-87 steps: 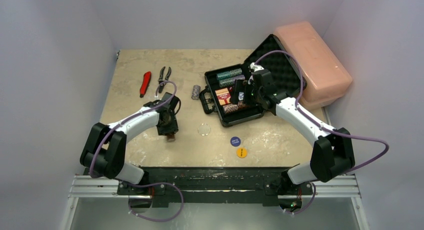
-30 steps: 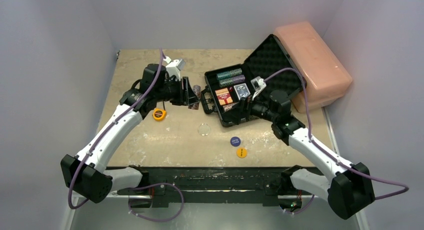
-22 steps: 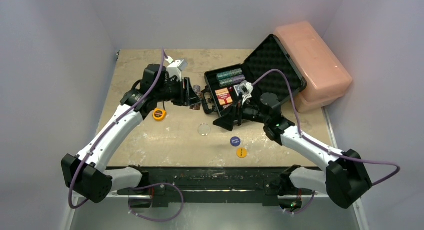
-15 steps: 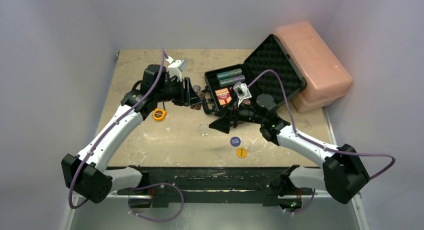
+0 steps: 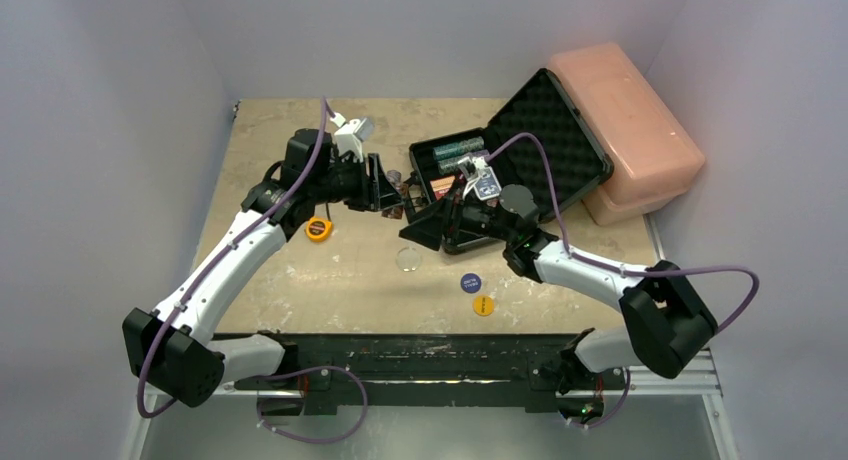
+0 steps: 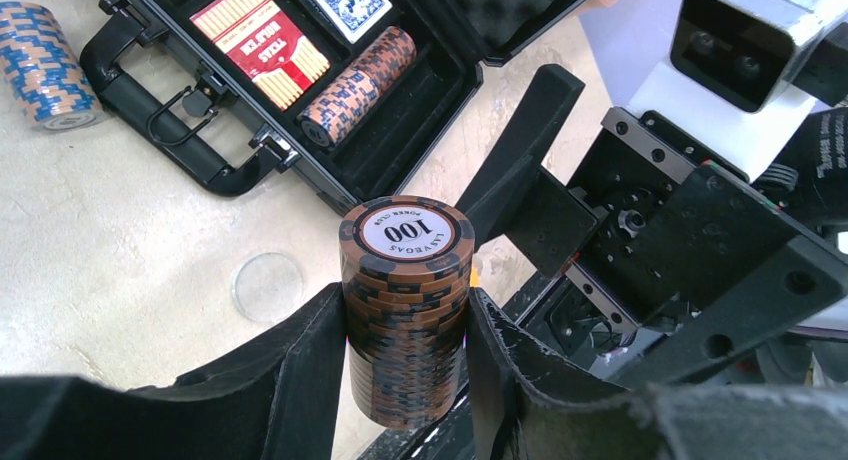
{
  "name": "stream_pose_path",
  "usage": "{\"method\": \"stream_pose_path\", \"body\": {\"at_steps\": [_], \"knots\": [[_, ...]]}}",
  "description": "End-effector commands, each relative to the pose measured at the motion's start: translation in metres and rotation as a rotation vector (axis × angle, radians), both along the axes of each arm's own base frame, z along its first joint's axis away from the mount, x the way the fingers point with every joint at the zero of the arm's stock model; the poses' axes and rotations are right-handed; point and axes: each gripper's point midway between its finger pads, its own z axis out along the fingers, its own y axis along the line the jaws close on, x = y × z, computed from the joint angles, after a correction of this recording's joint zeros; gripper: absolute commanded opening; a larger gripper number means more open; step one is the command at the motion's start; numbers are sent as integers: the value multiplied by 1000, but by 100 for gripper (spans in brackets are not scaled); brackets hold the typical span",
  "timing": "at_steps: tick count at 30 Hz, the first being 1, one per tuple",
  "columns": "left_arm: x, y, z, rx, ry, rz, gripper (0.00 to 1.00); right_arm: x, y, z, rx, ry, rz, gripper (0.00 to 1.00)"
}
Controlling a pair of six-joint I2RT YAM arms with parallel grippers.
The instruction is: Pack up texas hold em set
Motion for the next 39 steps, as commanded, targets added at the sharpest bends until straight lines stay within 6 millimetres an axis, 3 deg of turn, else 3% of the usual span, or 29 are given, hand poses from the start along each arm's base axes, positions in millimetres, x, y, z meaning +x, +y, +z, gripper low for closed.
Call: {"method": "stream_pose_path", "body": {"at_steps": [1, 10, 19, 28, 39], "knots": [[0, -4, 38, -87, -113, 3, 0, 11, 11, 62, 168, -52, -52, 98], [3, -1, 33, -73, -89, 37, 0, 33, 29, 50, 155, 48, -105, 94], [5, -1, 32, -77, -70, 51, 0, 36, 40, 51, 136, 46, -148, 88], [5, -1, 33, -79, -64, 56, 0, 44, 44, 43, 138, 106, -205, 74], [2, 1, 39, -88, -76, 57, 0, 52, 46, 44, 148, 125, -275, 65]]}}
